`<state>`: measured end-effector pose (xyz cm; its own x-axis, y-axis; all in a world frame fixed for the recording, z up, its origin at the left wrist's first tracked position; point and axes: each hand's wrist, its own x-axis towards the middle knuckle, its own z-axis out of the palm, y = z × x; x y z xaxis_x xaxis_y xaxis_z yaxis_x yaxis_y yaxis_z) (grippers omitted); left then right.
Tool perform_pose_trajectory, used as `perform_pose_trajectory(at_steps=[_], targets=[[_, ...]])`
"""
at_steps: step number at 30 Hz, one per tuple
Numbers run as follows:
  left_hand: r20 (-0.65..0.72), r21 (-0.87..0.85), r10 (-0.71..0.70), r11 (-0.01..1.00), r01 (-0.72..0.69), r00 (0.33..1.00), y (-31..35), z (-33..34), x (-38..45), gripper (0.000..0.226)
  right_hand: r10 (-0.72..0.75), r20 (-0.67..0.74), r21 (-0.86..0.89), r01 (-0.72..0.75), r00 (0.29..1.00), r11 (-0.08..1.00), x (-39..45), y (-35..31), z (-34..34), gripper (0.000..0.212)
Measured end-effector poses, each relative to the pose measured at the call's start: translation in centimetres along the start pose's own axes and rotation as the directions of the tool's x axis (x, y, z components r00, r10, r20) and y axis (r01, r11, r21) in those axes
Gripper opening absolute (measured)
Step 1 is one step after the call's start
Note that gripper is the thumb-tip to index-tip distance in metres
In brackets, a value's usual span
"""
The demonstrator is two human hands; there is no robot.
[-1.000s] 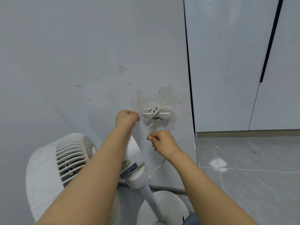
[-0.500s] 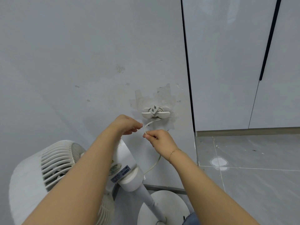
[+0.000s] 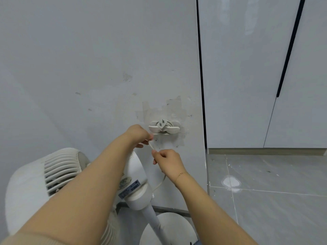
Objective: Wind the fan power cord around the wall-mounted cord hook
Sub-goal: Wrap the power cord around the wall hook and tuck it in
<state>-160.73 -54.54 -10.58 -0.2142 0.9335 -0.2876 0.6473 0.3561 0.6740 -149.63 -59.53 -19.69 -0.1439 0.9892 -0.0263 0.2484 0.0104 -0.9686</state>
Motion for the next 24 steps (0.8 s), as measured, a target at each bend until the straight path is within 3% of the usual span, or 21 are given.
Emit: perform_pose_trajectory(at_steps=[4,6,9,14,19,22,24], targets=[[-0.035,-0.086,-0.048,0.995,0.045,0.998,0.3,0.6,1.0,0.012,0.094,0.125,0.026,-0.098,0.988,0.995,-0.6,1.3,-0.2,0.040],[-0.058,-0.124,-0.076,0.990,0.068,0.995,0.5,0.9,1.3,0.009,0.070,0.071,0.033,-0.072,0.995,0.997,-0.7,2.0,-0.3,0.036],[-0.099,-0.072,-0.121,0.991,0.114,0.988,0.5,1.2,1.4,0.025,-0.005,-0.065,-0.004,0.004,0.998,1.000,-0.9,2.2,-0.2,0.032],[-0.018,-0.106,-0.218,0.971,0.215,0.976,0.4,1.3,1.9,0.036,-0.085,-0.083,-0.147,0.072,0.993,0.987,-1.1,1.9,-0.3,0.029],[0.023,-0.386,-0.237,0.894,0.227,0.971,0.0,0.3,1.8,0.020,-0.103,-0.061,-0.205,0.089,0.993,0.975,-0.9,1.6,-0.4,0.020],[0.021,-0.522,-0.231,0.827,0.208,0.973,0.0,0.2,1.9,0.033,-0.106,-0.053,-0.233,0.091,0.993,0.968,-0.8,1.4,-0.1,0.013],[0.007,-0.586,-0.243,0.785,0.201,0.970,0.3,0.3,1.8,0.029,-0.111,-0.058,-0.261,0.092,0.992,0.961,-0.9,1.2,-0.1,0.012]])
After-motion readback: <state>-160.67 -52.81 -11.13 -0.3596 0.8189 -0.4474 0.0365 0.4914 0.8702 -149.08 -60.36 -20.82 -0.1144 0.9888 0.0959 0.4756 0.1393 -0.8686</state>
